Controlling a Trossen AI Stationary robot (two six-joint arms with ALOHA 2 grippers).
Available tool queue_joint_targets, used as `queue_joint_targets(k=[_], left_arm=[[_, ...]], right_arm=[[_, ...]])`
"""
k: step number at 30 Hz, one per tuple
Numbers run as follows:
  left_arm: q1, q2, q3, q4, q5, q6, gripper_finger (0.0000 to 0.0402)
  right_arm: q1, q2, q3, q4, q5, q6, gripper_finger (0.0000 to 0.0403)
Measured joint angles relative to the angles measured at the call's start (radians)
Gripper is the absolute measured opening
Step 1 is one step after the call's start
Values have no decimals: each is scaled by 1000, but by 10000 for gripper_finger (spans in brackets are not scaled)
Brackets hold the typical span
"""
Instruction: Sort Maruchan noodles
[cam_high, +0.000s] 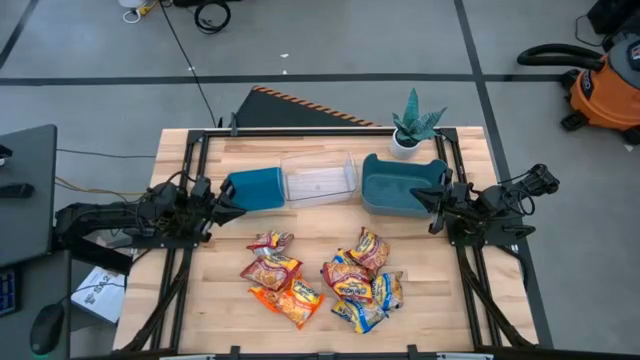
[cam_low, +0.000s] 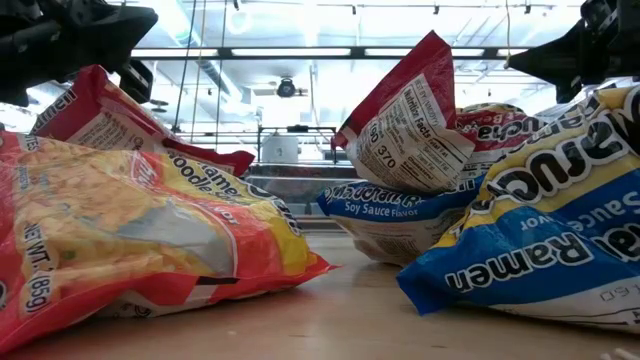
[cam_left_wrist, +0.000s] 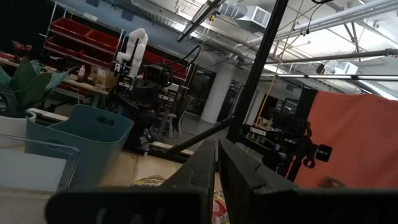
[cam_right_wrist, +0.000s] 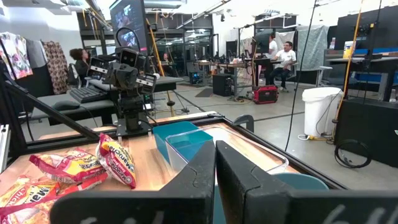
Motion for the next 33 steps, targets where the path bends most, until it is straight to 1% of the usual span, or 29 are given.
queue_joint_targets(k=[14,22,25,27,29,31,33], left_arm=[[0,0,0,0,0,0,27],[0,0,0,0,0,0,27],[0,0,0,0,0,0,27],[0,0,0,0,0,0,27],[0,0,0,0,0,0,27],[0,0,0,1,0,0,27],[0,0,0,0,0,0,27]], right_arm=[[0,0,0,5,2,-5,20],[0,0,0,55,7,-6,20],[-1,0,0,66,43,57,20],[-9,0,0,114,69,-16,20],[-25,0,0,190,65,-119,20],[-42,0,0,304,29,-230,20],[-52,0,0,392,-41,-323,20]])
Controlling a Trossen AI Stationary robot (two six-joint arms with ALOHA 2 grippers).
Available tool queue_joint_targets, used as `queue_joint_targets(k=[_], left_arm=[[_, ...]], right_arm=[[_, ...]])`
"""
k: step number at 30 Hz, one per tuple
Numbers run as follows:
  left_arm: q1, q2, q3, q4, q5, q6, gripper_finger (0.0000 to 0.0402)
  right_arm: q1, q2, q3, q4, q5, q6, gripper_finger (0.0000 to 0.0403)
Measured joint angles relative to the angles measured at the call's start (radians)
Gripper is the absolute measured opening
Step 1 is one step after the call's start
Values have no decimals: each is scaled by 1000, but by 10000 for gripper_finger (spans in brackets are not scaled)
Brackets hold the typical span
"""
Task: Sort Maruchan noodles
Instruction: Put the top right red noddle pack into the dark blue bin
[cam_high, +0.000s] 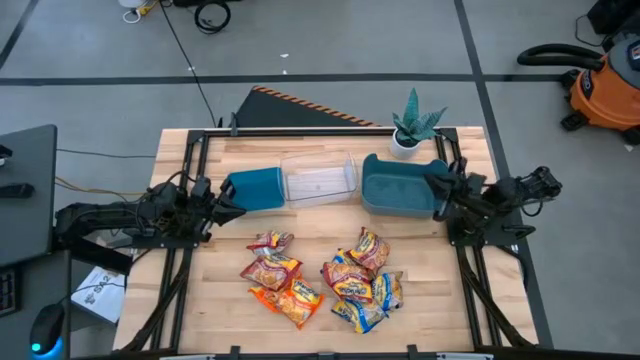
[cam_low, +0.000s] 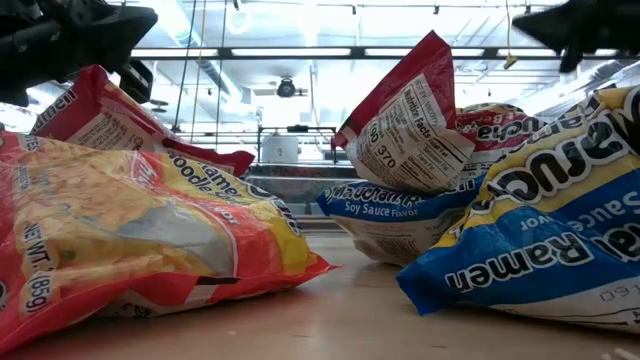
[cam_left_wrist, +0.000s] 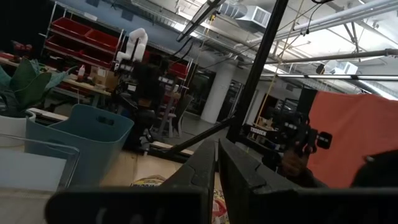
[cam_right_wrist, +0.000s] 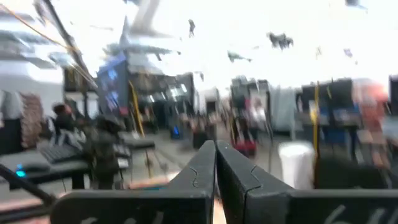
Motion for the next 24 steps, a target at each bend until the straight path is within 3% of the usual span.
queue_joint_targets(k=[3,7,9,17,24], left_arm=[[0,0,0,0,0,0,27],[0,0,0,0,0,0,27],[0,0,0,1,0,0,27],[0,0,0,0,0,0,27],[0,0,0,0,0,0,27]], right_arm=[[-1,0,2,53,-46,-81,20],[-1,0,3,-4,91,-95,20],[-1,0,3,-66,110,-58,20],[-1,1,3,-139,92,-25,17],[-1,35,3,-125,15,52,7]])
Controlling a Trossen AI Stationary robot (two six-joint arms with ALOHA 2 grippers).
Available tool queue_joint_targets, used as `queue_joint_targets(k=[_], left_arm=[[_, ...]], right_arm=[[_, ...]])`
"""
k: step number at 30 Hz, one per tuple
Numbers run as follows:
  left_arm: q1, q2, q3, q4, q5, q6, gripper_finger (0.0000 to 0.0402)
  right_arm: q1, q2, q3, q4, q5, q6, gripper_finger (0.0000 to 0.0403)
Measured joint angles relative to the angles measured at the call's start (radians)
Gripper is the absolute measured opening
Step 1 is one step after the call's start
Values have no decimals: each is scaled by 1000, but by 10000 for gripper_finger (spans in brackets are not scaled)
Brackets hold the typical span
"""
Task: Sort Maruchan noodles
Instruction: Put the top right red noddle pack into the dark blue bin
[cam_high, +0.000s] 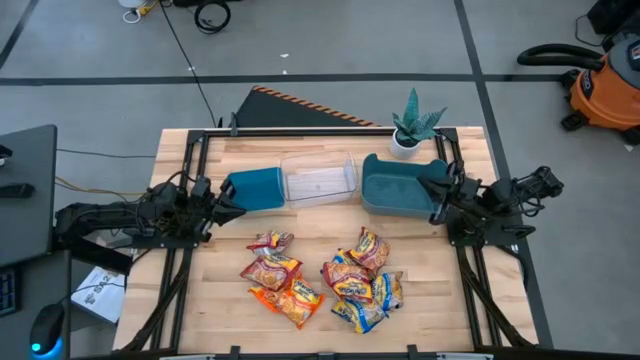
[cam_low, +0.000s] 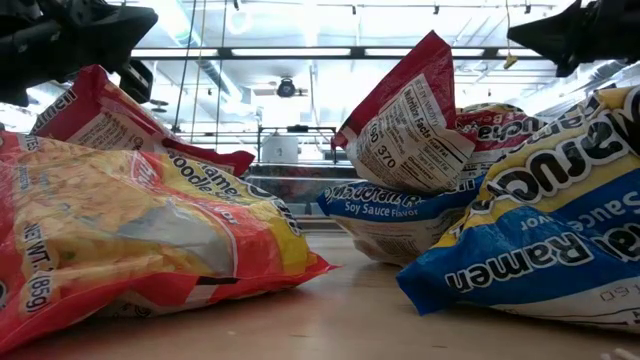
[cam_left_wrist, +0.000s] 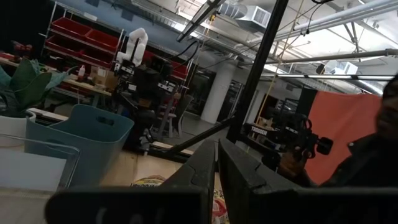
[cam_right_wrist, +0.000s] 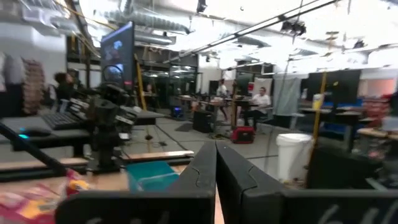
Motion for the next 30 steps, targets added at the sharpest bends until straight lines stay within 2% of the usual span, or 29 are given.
queue_joint_targets(k=[5,10,13,16,23,30], left_arm=[[0,0,0,0,0,0,27],[0,0,0,0,0,0,27],[0,0,0,0,0,0,27],[0,0,0,0,0,0,27],[0,0,0,0,0,0,27],[0,0,0,0,0,0,27]], right_arm=[[-9,110,28,14,-23,87,11],[-55,271,196,-97,-21,89,9],[-92,372,306,-204,-38,159,9],[-126,477,375,-275,-112,258,10],[-157,792,458,-319,-329,458,11],[-157,1106,620,-451,-429,554,31]])
